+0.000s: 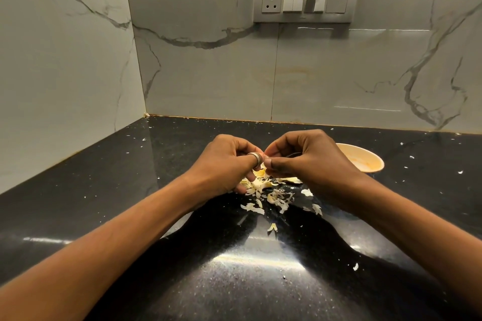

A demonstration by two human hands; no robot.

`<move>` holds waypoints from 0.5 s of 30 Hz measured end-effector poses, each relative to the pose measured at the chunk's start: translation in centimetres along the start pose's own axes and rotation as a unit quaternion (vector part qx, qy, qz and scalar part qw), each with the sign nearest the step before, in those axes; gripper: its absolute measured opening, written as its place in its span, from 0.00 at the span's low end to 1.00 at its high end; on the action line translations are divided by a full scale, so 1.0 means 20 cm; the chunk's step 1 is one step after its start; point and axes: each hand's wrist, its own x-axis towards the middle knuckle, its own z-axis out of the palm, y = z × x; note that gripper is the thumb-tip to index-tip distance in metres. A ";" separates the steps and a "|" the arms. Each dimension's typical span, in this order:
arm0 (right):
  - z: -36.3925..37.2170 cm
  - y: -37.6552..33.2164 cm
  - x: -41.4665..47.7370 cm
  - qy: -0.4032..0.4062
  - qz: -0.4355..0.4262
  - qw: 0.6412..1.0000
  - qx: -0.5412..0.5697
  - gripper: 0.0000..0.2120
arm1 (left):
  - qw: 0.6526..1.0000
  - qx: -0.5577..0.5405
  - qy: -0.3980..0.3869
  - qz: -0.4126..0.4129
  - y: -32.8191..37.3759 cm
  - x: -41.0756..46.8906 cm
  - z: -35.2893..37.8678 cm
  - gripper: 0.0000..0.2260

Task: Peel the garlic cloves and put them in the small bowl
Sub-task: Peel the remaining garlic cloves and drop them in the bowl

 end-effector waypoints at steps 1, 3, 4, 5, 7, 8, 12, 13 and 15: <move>0.00 0.00 0.00 -0.006 0.011 1.000 0.022 0.05 | 1.000 -0.001 0.002 -0.002 0.00 0.00 0.00 0.04; 0.01 0.01 0.00 -0.012 0.026 0.998 0.047 0.05 | 1.000 0.003 0.003 -0.005 0.00 0.00 0.01 0.04; 0.01 0.00 0.00 -0.012 0.030 0.998 0.052 0.05 | 1.000 0.007 0.002 -0.006 0.00 0.00 0.01 0.04; 0.01 0.00 0.00 -0.011 0.034 0.998 0.053 0.06 | 1.000 0.010 0.001 -0.007 0.00 0.00 0.02 0.04; 0.00 -0.01 0.00 -0.006 0.036 0.998 0.051 0.06 | 1.000 0.009 0.002 -0.006 -0.01 0.00 0.02 0.04; 0.00 -0.01 0.00 -0.004 0.034 0.998 0.049 0.07 | 1.000 0.007 0.002 -0.007 -0.01 0.00 0.02 0.04; 0.00 -0.01 0.00 0.001 0.025 0.999 0.036 0.08 | 1.000 -0.007 0.000 -0.010 0.00 0.00 0.01 0.03; 0.00 -0.01 0.00 0.004 0.023 0.999 0.035 0.08 | 1.000 -0.006 0.001 -0.010 0.00 0.00 0.01 0.03; 0.00 0.00 0.00 0.009 0.017 0.999 0.030 0.09 | 1.000 0.003 0.002 -0.006 -0.01 0.01 0.01 0.03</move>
